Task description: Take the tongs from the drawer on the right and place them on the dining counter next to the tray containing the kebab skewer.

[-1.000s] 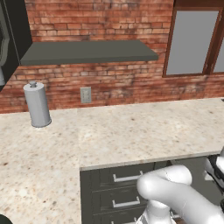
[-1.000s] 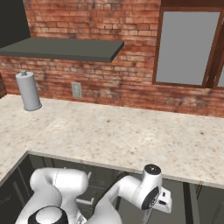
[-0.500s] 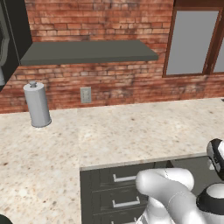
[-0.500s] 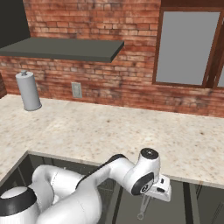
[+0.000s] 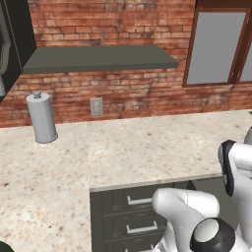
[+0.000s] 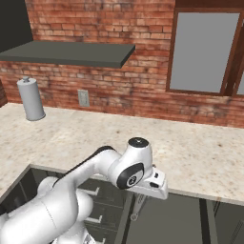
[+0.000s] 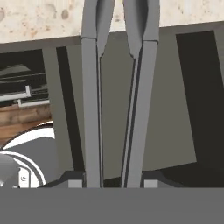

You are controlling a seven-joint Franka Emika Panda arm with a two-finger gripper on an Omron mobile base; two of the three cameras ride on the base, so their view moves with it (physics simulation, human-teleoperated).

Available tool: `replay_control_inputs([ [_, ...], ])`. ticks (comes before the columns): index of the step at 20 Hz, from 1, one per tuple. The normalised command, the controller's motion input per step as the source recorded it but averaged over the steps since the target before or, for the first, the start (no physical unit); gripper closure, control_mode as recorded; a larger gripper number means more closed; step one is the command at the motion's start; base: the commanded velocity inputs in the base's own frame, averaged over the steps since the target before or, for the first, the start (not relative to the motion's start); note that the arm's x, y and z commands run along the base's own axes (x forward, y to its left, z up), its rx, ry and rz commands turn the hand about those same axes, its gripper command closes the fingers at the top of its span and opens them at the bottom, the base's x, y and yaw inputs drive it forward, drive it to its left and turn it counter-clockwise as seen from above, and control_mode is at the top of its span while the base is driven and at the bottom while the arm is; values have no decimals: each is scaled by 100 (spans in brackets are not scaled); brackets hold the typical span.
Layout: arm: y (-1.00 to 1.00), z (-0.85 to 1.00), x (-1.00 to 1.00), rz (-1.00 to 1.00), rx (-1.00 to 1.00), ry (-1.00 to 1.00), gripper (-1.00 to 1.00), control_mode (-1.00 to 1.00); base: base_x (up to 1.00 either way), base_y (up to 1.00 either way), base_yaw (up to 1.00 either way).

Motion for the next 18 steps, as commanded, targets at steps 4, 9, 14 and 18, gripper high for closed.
replay_control_inputs([
  [4,69,45,19,0,-10,0,100,-100,0,0,0],
  [9,55,40,16,0,-8,0,100,-100,0,0,0],
  [14,36,34,8,0,-5,1,100,-100,0,0,0],
  [18,29,23,16,0,-2,5,100,-100,0,0,0],
])
